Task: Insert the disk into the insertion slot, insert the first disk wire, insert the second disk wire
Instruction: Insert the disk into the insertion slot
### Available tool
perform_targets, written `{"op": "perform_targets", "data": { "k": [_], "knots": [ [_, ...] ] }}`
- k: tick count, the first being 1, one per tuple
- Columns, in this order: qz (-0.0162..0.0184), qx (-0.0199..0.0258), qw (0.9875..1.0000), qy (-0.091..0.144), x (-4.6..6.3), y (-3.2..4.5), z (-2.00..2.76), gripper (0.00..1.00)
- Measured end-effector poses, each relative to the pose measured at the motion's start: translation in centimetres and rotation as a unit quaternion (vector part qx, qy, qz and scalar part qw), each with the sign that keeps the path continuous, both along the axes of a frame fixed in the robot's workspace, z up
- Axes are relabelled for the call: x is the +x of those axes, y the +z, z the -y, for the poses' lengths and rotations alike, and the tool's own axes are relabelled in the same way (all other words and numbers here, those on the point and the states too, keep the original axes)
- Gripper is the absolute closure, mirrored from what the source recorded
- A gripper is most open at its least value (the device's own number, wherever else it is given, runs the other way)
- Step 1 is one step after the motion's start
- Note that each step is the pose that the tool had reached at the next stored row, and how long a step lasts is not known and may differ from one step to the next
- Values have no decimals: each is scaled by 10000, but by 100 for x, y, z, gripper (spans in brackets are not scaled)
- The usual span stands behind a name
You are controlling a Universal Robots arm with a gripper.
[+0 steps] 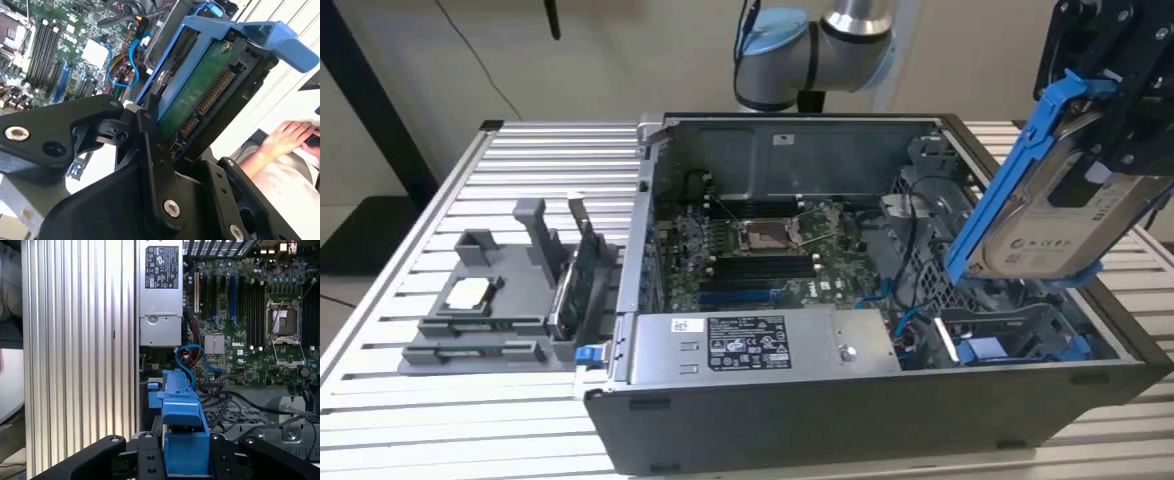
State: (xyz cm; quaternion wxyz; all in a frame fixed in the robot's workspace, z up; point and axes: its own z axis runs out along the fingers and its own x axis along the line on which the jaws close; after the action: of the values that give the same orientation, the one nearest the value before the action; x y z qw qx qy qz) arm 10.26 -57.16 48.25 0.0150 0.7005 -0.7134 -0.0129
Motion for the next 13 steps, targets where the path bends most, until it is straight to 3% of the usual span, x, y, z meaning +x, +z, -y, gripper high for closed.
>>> {"op": "perform_targets", "data": {
  "k": [13],
  "knots": [
    [0,0,10000,0,0,-44,0,67]
  ]
}}
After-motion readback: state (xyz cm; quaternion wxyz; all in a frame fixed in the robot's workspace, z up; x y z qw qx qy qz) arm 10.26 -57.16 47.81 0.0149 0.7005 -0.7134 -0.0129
